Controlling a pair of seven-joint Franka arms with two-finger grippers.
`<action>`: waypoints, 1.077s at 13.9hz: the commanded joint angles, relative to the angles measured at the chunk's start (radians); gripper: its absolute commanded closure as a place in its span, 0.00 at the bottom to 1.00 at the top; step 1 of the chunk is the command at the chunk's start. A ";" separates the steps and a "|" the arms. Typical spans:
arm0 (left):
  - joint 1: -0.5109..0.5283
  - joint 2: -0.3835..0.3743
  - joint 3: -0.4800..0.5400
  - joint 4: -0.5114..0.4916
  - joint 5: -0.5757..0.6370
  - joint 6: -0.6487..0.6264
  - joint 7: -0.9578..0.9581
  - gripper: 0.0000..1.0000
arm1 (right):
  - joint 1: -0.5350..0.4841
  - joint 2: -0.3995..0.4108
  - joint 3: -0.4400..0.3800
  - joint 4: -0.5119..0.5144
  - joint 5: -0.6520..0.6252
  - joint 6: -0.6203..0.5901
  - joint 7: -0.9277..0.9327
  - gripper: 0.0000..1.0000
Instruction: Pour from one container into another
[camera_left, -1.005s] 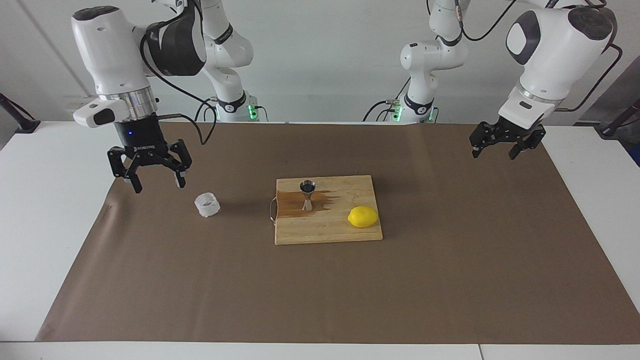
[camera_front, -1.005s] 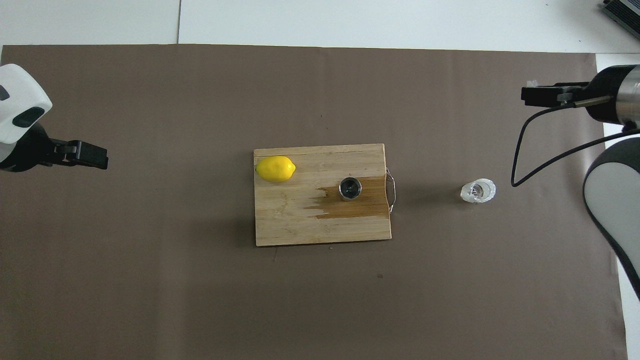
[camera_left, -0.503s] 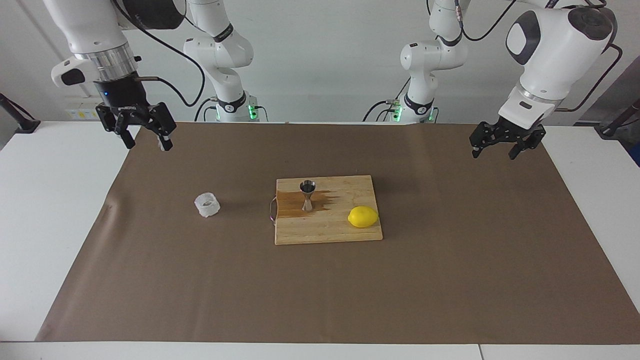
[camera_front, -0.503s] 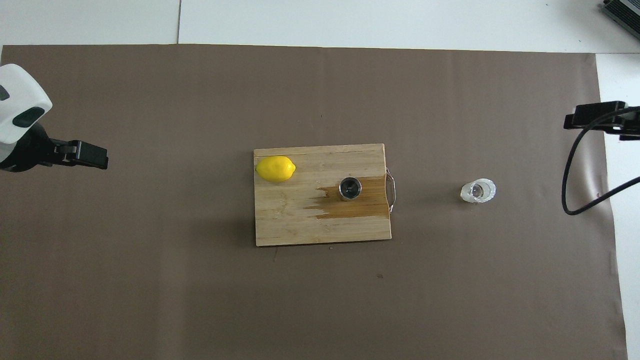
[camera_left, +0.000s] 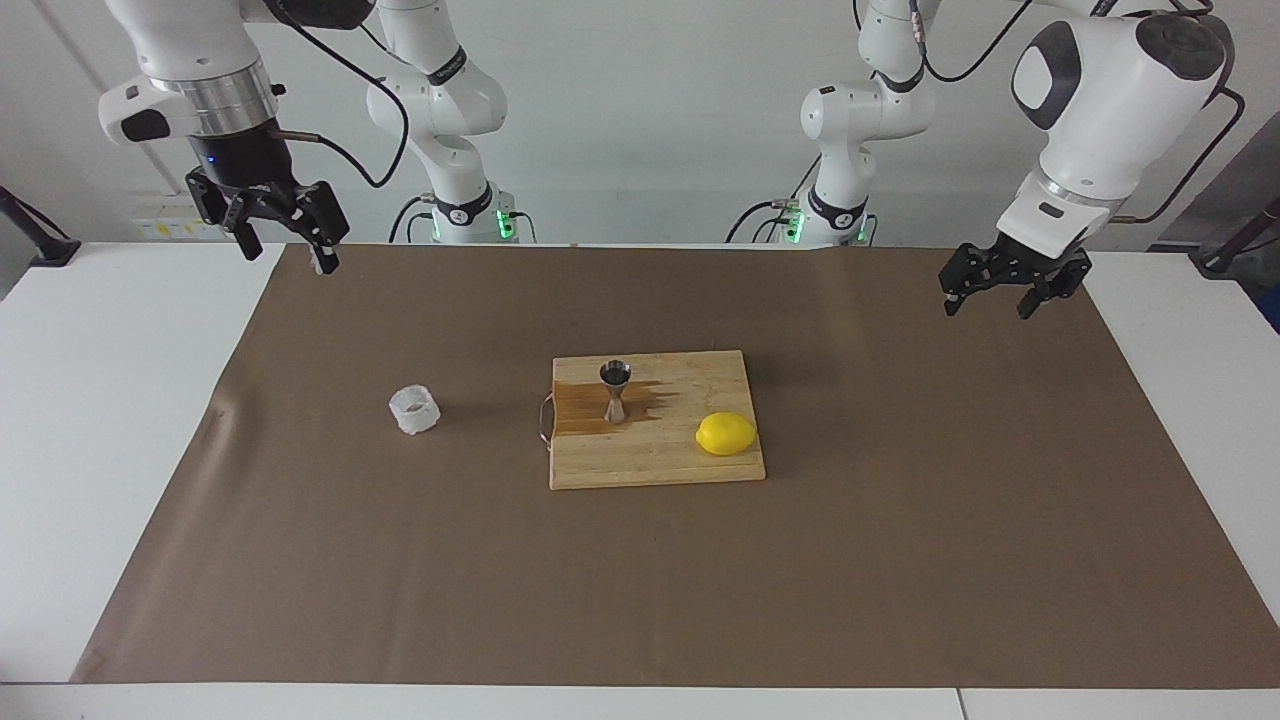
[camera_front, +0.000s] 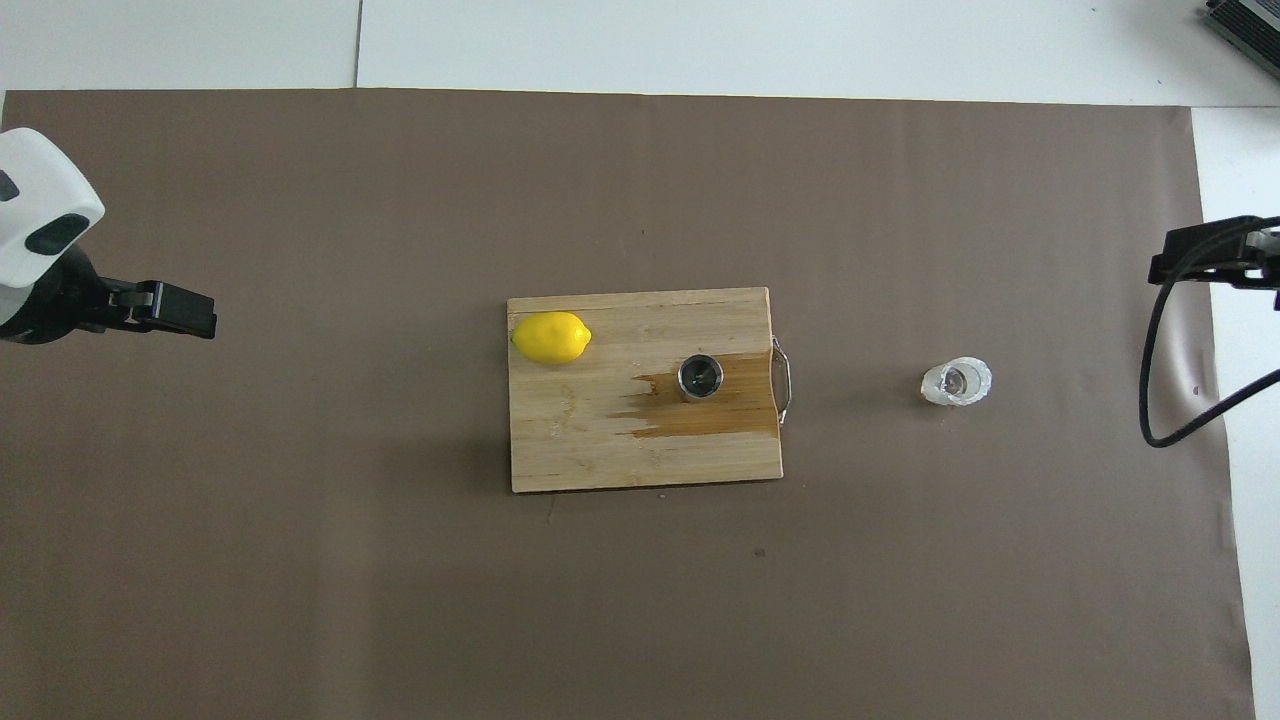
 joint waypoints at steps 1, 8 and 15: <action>-0.006 -0.018 0.006 -0.008 0.017 -0.003 0.002 0.00 | 0.001 0.000 0.010 0.005 -0.017 -0.024 0.014 0.00; -0.006 -0.018 0.006 -0.008 0.017 -0.004 0.002 0.00 | -0.052 0.005 0.038 0.034 0.045 -0.058 -0.002 0.00; -0.006 -0.018 0.006 -0.011 0.017 -0.003 0.002 0.00 | -0.034 -0.006 0.062 0.017 0.034 -0.138 0.004 0.00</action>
